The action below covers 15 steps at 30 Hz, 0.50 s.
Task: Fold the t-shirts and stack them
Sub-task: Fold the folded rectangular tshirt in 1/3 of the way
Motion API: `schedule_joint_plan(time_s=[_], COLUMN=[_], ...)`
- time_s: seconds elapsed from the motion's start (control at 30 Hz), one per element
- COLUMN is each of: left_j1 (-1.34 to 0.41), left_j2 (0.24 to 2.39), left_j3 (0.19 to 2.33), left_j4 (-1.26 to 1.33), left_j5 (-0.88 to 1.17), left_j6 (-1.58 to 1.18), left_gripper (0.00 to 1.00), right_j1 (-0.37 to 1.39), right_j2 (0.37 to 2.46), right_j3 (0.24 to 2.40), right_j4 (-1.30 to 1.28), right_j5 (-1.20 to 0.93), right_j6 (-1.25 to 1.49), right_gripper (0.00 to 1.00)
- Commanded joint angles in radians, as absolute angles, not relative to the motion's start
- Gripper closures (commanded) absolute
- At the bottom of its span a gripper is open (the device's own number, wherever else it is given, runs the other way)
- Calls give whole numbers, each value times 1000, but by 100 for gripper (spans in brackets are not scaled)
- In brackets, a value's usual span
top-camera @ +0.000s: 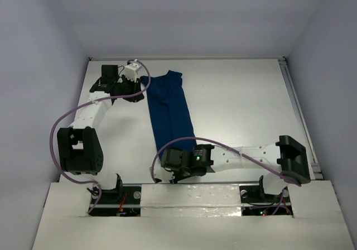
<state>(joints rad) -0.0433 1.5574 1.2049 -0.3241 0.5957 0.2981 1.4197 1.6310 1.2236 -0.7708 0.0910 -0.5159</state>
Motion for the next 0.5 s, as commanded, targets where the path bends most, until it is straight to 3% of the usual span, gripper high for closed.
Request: schedule_joint_plan(time_s=[0.0, 0.47], left_j1=[-37, -37], left_j2=[1536, 1509], left_j3=[1241, 1221], left_j4=[-319, -316], left_j5=[629, 621], left_j6=[307, 313], left_gripper=[82, 84], right_j1=[1427, 1223], right_j2=[1606, 1752], right_j3=[1270, 1480], right_j4=[-802, -752], right_j5=[123, 206], right_j6=[-525, -659], right_gripper=[100, 100])
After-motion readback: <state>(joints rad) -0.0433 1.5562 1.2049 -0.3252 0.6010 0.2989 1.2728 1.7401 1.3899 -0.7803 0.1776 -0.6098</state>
